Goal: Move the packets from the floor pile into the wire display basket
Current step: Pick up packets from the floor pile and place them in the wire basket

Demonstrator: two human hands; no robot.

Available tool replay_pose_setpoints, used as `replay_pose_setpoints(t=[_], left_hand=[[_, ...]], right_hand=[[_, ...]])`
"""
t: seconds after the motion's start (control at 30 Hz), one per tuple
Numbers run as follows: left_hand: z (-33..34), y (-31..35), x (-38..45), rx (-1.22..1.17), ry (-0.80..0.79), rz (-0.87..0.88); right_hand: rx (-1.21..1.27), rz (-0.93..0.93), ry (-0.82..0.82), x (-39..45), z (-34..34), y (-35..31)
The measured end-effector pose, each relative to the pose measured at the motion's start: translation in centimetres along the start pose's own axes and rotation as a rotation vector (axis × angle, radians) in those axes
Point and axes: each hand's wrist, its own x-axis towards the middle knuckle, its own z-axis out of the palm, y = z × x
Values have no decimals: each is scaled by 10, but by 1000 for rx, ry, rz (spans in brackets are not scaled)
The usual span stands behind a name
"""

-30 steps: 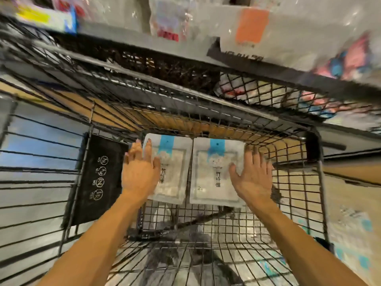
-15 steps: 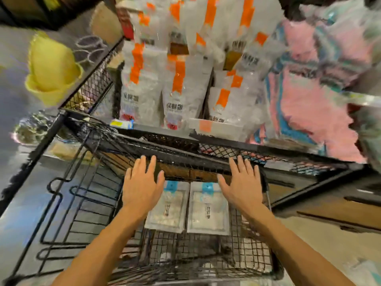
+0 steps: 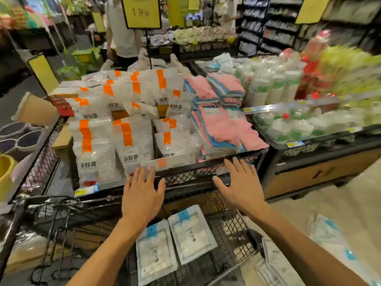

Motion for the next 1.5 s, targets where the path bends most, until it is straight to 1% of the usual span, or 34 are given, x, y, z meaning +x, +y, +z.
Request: replay_pose_setpoints(t=[0.1, 0.23, 0.37, 0.5, 0.63, 0.73, 1.07, 1.23, 1.37, 1.5], left_hand=[[-1, 34, -1, -24, -18, 159], [9, 92, -15, -66, -86, 368], [16, 154, -44, -131, -153, 593], [24, 210, -82, -135, -171, 762], [35, 259, -116, -127, -217, 859], [47, 295, -141, -106, -228, 926], [108, 416, -248, -42, -359, 1051], [141, 457, -290, -31, -395, 1162], [182, 487, -308, 40, -488, 1221], [225, 522, -324, 106, -553, 1324]], right_hand=[[23, 115, 61, -35, -24, 23], [13, 320, 151, -101, -53, 65], [-16, 521, 222, -175, -76, 109], [-42, 658, 331, -249, -87, 149], [-27, 812, 321, -308, -86, 191], [14, 893, 314, -348, -84, 223], [40, 1101, 367, -472, -66, 338], [96, 1262, 327, -528, -42, 375], [139, 1395, 300, -564, -13, 397], [165, 1541, 272, -586, 23, 409]])
